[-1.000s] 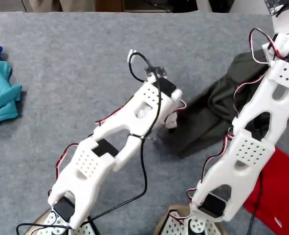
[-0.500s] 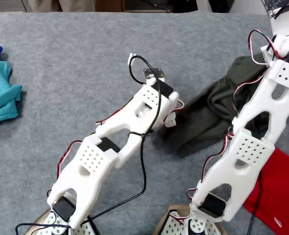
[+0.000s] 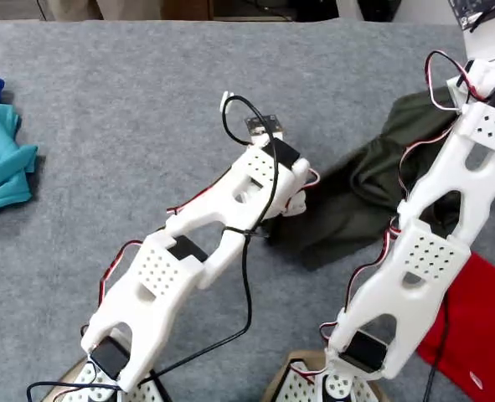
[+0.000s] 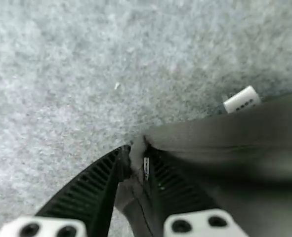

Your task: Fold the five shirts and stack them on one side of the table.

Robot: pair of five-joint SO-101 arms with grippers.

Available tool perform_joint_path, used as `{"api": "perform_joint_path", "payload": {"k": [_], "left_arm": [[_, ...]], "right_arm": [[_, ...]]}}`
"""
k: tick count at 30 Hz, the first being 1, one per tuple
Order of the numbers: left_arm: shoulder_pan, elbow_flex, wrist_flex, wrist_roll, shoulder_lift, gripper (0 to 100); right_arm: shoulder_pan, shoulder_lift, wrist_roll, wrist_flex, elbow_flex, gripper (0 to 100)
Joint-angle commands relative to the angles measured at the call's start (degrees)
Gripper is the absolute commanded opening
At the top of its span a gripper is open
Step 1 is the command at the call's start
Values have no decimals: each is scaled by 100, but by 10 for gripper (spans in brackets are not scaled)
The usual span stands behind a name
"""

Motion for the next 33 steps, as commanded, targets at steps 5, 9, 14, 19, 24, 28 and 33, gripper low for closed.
{"api": "perform_joint_path", "payload": {"k": [5, 9, 14, 19, 24, 28, 33], "left_arm": [[-325, 9, -79, 44, -4, 19], [-879, -905, 211, -299, -40, 19], [-1451, -3692, 1152, -1345, -31, 19], [-1890, -5987, 1257, -2233, -84, 19], [-2207, -5899, 1046, -2787, -1147, 19], [-2567, -5925, 914, -2804, -1719, 19], [-3024, -5916, 1108, -2804, -2633, 20]], "right_arm": [[92, -31, 35, -114, -136, 4], [57, -57, 35, -97, -145, 4], [-75, -40, -18, -79, -426, 4], [-444, -75, -158, 123, -1262, 4], [-743, -418, -167, 299, -1666, 4], [-708, -1103, -563, 308, -1657, 4], [-699, -2193, -835, 360, -1657, 4]]}}
